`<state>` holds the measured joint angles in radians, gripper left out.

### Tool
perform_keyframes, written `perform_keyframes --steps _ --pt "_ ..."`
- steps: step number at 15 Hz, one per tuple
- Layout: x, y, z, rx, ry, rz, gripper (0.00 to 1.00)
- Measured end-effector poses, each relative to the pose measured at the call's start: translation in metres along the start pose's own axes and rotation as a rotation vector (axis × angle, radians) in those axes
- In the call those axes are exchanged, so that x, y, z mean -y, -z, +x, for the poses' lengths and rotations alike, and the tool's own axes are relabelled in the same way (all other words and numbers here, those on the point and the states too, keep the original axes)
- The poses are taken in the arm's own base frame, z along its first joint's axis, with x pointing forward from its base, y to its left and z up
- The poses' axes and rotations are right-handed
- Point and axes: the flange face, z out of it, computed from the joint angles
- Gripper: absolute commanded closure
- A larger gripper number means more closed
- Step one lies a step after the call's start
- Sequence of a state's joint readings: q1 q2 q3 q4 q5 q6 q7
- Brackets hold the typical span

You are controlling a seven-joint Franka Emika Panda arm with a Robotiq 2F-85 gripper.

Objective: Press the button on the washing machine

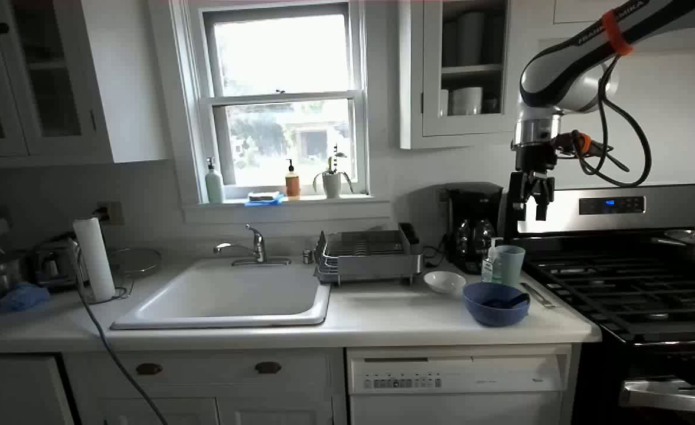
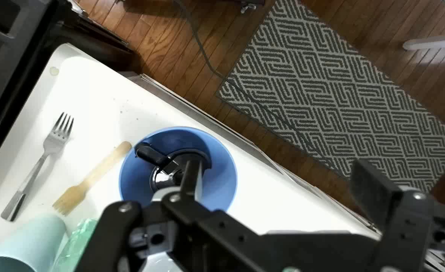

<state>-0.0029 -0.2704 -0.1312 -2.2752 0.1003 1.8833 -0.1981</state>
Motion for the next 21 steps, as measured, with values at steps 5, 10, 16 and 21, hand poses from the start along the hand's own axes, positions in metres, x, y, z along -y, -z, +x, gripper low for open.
perform_keyframes --steps 5,10,16,21 --pt "0.0 0.0 0.0 0.0 0.0 0.0 0.0" --pt "0.0 0.0 0.0 0.0 0.0 0.0 0.0" --pt "0.002 0.0 0.001 -0.01 0.001 -0.009 0.0" --pt "0.077 -0.025 -0.001 -0.133 0.056 -0.12 0.0"
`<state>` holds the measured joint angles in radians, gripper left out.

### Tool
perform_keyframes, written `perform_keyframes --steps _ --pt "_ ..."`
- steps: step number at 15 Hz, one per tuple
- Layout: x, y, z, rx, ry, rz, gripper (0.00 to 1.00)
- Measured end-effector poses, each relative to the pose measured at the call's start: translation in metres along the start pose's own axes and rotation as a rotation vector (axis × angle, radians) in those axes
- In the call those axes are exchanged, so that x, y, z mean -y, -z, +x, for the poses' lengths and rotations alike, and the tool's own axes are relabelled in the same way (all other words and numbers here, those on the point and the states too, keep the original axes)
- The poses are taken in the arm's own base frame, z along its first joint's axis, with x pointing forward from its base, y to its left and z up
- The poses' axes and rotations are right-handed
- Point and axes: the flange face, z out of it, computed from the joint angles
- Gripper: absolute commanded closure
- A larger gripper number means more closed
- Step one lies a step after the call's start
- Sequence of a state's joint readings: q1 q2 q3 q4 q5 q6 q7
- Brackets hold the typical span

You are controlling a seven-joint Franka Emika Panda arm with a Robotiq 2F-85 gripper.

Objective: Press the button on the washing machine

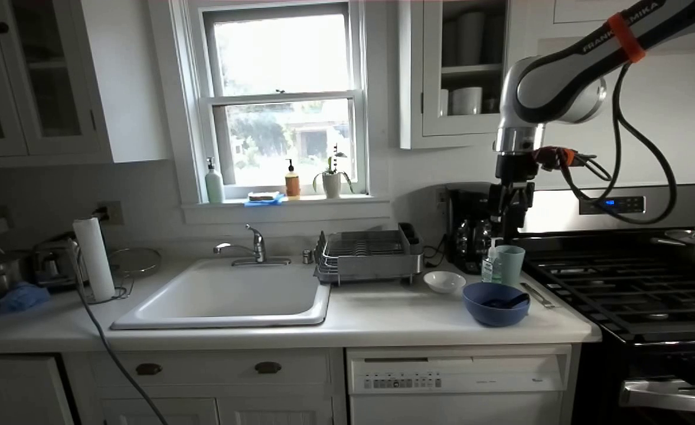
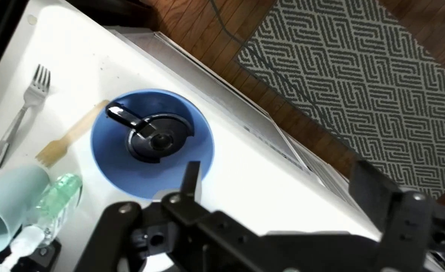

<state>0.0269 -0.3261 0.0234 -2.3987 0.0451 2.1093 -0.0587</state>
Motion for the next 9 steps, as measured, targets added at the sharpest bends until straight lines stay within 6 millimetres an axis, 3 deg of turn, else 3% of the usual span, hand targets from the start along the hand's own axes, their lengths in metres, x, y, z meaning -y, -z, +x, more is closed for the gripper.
perform_keyframes --steps 4,9 --pt "0.089 -0.03 -0.032 -0.08 0.031 -0.101 0.0" --pt "0.166 -0.067 -0.081 -0.195 0.031 -0.254 0.0"
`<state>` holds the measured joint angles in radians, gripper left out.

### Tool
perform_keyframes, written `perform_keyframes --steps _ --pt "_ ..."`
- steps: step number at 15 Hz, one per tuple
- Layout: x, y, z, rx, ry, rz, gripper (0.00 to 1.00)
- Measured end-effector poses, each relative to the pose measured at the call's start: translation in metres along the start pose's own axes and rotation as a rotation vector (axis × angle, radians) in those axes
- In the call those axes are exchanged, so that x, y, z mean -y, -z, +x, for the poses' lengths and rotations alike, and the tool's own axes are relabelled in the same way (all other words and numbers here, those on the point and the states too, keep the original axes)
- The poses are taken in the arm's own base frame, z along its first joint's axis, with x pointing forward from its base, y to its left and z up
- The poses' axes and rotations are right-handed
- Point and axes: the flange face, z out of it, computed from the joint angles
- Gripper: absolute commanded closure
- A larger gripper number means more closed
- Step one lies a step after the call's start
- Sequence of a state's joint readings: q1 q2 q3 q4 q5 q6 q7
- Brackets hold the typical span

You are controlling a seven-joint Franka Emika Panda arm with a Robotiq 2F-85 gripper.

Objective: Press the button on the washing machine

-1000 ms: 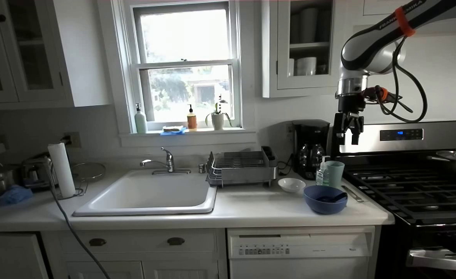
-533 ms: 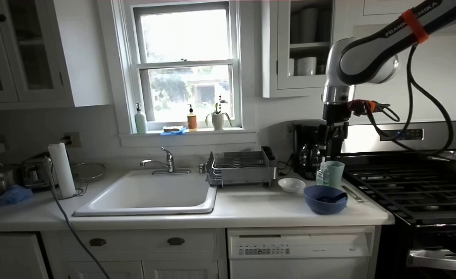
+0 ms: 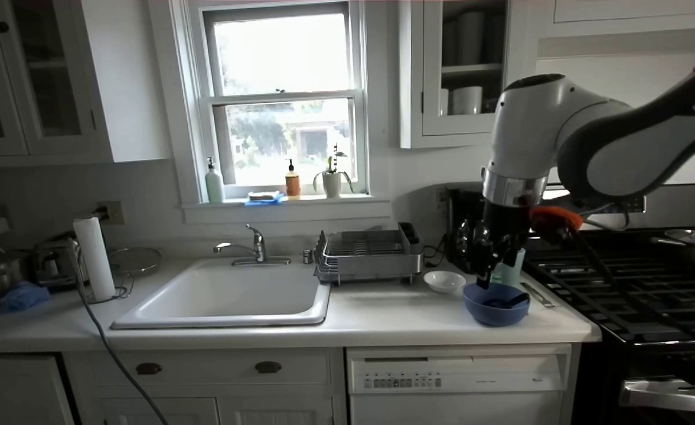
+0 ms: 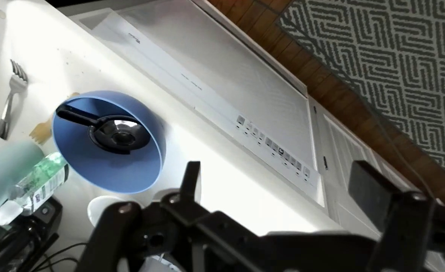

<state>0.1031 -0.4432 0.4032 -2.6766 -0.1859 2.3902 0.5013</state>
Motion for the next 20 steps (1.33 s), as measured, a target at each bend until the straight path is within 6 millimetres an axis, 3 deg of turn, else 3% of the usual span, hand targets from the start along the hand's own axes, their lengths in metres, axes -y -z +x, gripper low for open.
perform_keyframes --steps 4,6,15,20 --pt "0.049 -0.014 -0.037 -0.071 -0.003 -0.112 0.0" --pt "0.061 -0.019 -0.047 -0.081 -0.003 -0.132 0.0" --pt "0.059 -0.021 -0.046 -0.077 -0.01 -0.135 0.0" --pt "0.075 -0.031 -0.048 -0.035 -0.044 -0.143 0.0"
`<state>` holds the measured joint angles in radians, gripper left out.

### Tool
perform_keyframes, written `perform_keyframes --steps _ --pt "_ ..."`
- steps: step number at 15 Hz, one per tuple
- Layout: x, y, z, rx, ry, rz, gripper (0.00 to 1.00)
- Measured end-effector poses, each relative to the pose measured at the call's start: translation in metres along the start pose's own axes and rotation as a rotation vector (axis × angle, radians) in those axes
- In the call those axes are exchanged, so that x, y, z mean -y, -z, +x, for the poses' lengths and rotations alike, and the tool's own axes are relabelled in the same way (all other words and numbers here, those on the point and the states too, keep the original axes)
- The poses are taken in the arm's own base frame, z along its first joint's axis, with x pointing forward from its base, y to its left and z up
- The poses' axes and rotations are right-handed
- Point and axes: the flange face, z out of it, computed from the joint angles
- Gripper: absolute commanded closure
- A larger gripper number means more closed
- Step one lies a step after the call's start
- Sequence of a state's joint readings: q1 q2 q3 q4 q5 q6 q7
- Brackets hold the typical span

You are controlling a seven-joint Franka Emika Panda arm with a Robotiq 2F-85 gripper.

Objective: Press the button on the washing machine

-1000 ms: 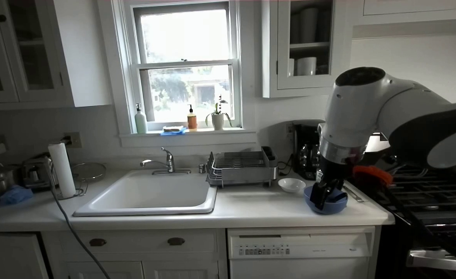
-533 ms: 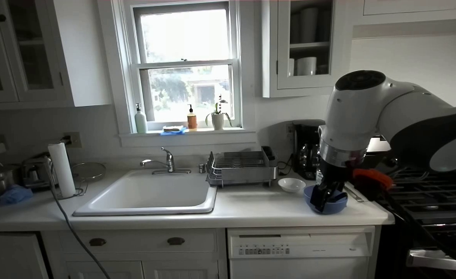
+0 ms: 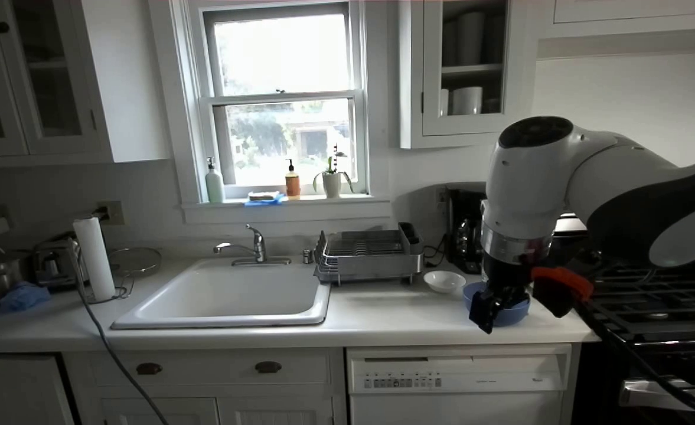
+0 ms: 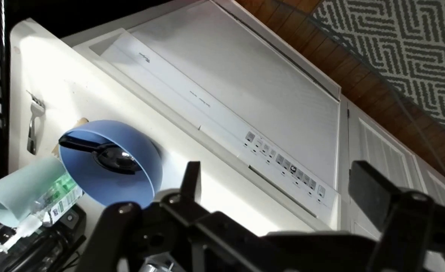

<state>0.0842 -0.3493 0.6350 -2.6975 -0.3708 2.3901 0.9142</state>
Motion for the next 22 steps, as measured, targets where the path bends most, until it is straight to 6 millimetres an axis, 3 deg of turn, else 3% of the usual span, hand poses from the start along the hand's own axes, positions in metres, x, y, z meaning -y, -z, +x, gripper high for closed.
perform_keyframes --steps 5,9,12,15,19,22 --pt "0.041 -0.021 -0.009 -0.02 -0.054 -0.117 0.0" --pt "0.066 -0.042 0.016 -0.108 -0.076 -0.191 0.0" --pt "0.079 -0.073 0.04 -0.123 -0.066 -0.253 0.0" --pt "0.103 -0.111 0.059 -0.092 -0.046 -0.275 0.0" --pt "0.145 -0.163 0.071 -0.05 -0.032 -0.294 0.0" --pt "0.161 -0.186 0.077 -0.039 -0.011 -0.307 0.0"
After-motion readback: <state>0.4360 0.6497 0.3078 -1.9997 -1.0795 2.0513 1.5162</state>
